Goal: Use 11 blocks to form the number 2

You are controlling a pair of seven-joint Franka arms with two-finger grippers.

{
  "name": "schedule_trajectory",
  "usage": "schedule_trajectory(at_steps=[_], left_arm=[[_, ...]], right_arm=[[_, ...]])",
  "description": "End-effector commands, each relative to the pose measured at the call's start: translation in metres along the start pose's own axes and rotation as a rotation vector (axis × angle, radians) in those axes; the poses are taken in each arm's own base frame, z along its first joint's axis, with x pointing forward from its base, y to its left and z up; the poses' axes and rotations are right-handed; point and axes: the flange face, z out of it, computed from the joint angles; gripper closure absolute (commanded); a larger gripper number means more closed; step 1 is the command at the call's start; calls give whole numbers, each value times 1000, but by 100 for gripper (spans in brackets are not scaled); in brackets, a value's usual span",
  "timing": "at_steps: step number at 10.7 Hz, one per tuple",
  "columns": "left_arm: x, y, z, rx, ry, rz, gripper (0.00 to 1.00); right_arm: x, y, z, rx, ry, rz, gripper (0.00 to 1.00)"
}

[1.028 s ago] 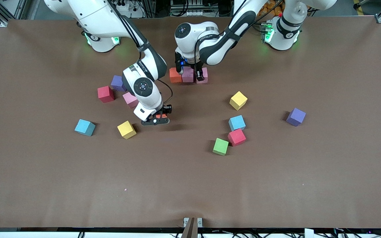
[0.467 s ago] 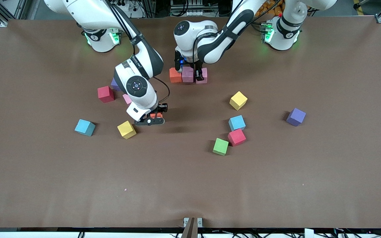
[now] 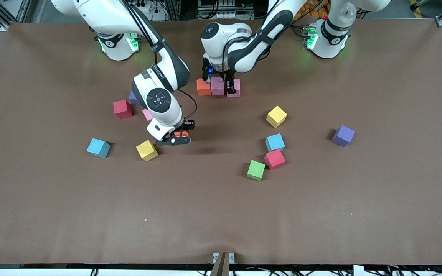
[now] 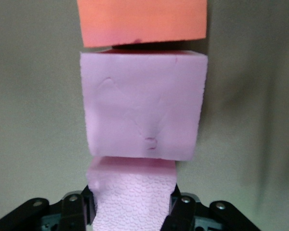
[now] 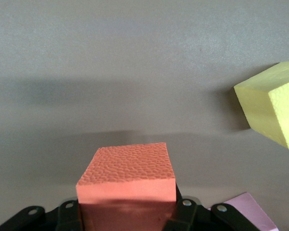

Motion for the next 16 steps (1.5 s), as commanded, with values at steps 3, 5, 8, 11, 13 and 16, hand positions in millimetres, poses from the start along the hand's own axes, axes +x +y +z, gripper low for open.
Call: schedule_trajectory(at_steps=[3, 5, 8, 11, 13, 16], left_arm=[[16, 2, 12, 1, 13, 32, 90], [17, 1, 10, 3, 17, 31, 90], [25, 1, 12, -4, 25, 30, 89], [25, 3, 12, -5, 22, 19, 15], [23, 2, 6, 5, 20, 20, 0], [11, -2, -34, 62, -14, 21, 0]], right_arm=[[0, 1, -10, 0, 3, -6, 71], [8, 12, -23, -4, -2, 13, 70], [19, 29, -33, -16, -39, -1, 70], [19, 27, -32, -15, -38, 1, 70], [18, 26, -32, -16, -38, 4, 70], [16, 21, -31, -8, -42, 12, 70]])
